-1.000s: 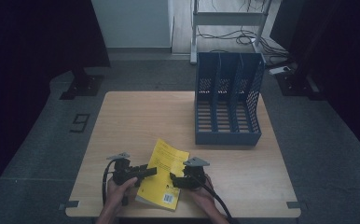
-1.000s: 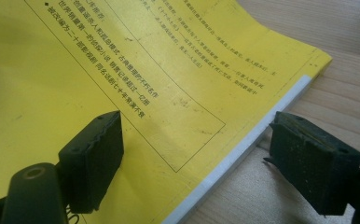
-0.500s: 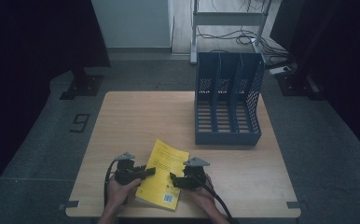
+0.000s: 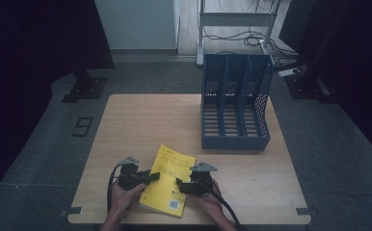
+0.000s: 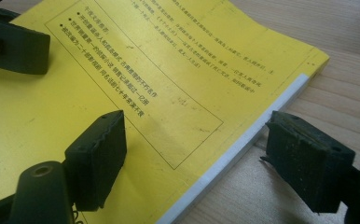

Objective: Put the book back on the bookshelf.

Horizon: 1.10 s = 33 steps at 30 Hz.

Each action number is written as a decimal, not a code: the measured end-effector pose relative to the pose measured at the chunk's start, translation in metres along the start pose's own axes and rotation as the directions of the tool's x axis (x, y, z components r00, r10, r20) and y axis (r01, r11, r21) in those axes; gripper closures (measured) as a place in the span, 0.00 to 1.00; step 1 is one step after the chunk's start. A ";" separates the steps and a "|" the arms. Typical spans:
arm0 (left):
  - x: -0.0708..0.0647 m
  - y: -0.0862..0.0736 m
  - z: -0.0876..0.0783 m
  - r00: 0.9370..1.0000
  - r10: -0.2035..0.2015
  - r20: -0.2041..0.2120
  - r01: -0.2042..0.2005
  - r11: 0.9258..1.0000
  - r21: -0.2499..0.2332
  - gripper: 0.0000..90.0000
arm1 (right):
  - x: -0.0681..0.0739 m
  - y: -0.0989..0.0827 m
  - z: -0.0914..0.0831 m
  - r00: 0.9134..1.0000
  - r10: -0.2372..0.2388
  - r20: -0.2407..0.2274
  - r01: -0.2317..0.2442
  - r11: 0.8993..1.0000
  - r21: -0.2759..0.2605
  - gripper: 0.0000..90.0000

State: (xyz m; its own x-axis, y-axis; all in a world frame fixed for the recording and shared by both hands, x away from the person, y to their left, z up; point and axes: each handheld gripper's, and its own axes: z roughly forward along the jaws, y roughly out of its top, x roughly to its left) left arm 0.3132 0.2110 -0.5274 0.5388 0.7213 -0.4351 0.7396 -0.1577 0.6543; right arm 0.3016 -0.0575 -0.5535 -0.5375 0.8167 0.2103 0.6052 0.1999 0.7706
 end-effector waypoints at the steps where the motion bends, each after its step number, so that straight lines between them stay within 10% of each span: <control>1: 0.001 0.000 0.001 1.000 -0.001 -0.003 0.001 1.000 0.005 0.65 | 0.000 0.000 0.000 1.000 0.000 0.000 0.000 1.000 0.000 0.22; 20: 0.003 0.010 0.025 0.993 0.039 -0.109 -0.033 0.998 0.049 0.44 | -0.001 0.000 0.000 1.000 0.001 -0.005 -0.001 1.000 0.001 0.22; 29: -0.017 0.016 0.021 0.968 0.102 -0.231 -0.088 0.994 0.068 0.53 | 0.000 0.000 0.000 1.000 -0.002 0.004 0.002 1.000 0.001 0.22; 33: -0.022 0.022 0.006 0.992 0.073 -0.108 -0.075 0.997 -0.017 0.58 | 0.000 0.000 0.000 1.000 -0.003 0.005 0.003 1.000 0.001 0.22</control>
State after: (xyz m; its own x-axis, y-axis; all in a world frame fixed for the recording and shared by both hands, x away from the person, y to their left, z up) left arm 0.3199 0.1878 -0.5074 0.5447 0.7763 -0.3174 0.6899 -0.1996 0.6959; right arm 0.3013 -0.0571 -0.5535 -0.5363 0.8187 0.2053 0.6045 0.2028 0.7704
